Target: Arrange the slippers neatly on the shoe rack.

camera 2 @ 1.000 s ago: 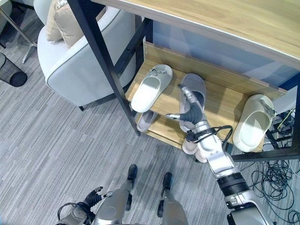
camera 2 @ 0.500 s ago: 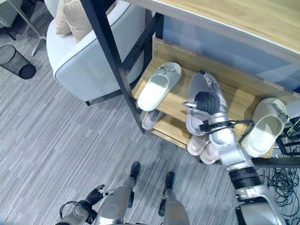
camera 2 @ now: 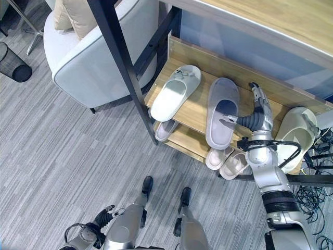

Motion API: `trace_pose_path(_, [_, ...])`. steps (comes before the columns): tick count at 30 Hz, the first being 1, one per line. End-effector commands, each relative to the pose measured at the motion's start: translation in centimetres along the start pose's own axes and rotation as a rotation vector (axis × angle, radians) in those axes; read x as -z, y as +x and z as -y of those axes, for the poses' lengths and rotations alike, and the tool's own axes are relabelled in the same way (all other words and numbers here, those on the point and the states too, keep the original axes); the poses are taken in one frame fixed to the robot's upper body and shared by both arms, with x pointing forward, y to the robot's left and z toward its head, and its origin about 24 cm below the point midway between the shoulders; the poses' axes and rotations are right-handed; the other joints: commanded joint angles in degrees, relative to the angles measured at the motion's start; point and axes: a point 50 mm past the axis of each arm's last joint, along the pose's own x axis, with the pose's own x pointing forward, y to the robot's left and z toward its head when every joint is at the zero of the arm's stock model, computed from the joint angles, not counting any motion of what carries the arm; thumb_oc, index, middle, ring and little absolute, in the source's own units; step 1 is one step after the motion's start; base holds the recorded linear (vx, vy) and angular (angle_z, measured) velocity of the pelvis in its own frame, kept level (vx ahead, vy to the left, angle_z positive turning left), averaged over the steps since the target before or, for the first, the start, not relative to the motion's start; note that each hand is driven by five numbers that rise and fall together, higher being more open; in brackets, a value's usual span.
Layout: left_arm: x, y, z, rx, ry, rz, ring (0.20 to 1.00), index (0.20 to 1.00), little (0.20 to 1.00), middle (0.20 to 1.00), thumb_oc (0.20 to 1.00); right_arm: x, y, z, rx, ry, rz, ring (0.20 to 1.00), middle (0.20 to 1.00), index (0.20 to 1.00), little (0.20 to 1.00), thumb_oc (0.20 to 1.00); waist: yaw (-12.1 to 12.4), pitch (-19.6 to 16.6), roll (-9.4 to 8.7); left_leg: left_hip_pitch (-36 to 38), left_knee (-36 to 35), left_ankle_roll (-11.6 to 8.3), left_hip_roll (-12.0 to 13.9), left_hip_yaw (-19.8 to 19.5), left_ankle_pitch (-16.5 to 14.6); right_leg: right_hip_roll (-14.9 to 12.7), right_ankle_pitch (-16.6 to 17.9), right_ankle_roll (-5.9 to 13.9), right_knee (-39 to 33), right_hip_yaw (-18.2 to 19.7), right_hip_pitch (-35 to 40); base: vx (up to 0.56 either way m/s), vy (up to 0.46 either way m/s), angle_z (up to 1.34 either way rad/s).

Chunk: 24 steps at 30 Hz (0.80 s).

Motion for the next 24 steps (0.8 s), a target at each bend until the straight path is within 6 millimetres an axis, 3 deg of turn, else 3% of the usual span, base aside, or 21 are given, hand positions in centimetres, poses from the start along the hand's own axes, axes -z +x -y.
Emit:
trace_pose_path(1, [0.2, -0.1, 0.8, 0.032, -0.007, -0.012, 1.0, 1.0, 1.0, 1.0, 1.0, -1.1, 1.3, 1.8, 0.062, 0.013, 0.067, 1.0, 1.0, 1.0, 1.0, 1.0, 0.87, -1.36, -2.47, -6.9, 11.55, 2.54, -2.05, -3.52, -10.12, -4.2, -9.2, 2.77, 10.42, 1.52, -1.62, 0.01, 0.015, 0.13])
trace_pose_path(4, [0.4, -0.1, 0.8, 0.029, -0.014, -0.023, 1.0, 1.0, 1.0, 1.0, 1.0, 0.1, 1.8, 2.0, 0.107, 0.063, -0.011, 1.0, 1.0, 1.0, 1.0, 1.0, 1.23, -0.96, -2.3, -7.44, 11.21, 2.47, -2.37, -4.09, -9.8, -4.33, -9.02, 2.82, 10.31, 0.9, -1.97, 0.01, 0.011, 0.12])
trace_pose_path(9, [0.3, -0.1, 0.6, 0.019, -0.017, -0.022, 1.0, 1.0, 1.0, 1.0, 1.0, 0.1, 2.7, 3.2, 0.147, 0.045, -0.012, 1.0, 1.0, 1.0, 1.0, 1.0, 1.71, -0.49, -2.14, -8.23, 11.32, 2.37, -2.62, -4.26, -9.65, -4.54, -8.87, 2.86, 10.26, 0.47, -2.38, 0.01, 0.007, 0.05])
trace_pose_path(18, [-0.3, 0.1, 0.3, 0.009, -0.021, -0.003, 1.0, 1.0, 1.0, 1.0, 1.0, 0.8, 3.7, 3.4, 0.159, 0.075, -0.067, 1.0, 1.0, 1.0, 1.0, 1.0, 2.27, -0.45, -1.76, -8.54, 11.06, 2.34, -2.95, -4.95, -9.48, -4.61, -8.83, 2.94, 10.3, -0.28, -2.58, 0.0, 0.004, 0.04])
trace_pose_path(24, [-0.4, 0.1, 0.3, 0.013, -0.012, 0.006, 1.0, 1.0, 1.0, 1.0, 1.0, 1.0, 5.5, 3.9, 0.151, 0.021, -0.101, 1.0, 1.0, 1.0, 1.0, 1.0, 3.0, -0.35, -1.58, -8.93, 10.1, 2.13, -3.04, -5.32, -8.62, -4.67, -8.3, 2.95, 9.55, -0.77, -3.1, 0.0, 0.0, 0.0])
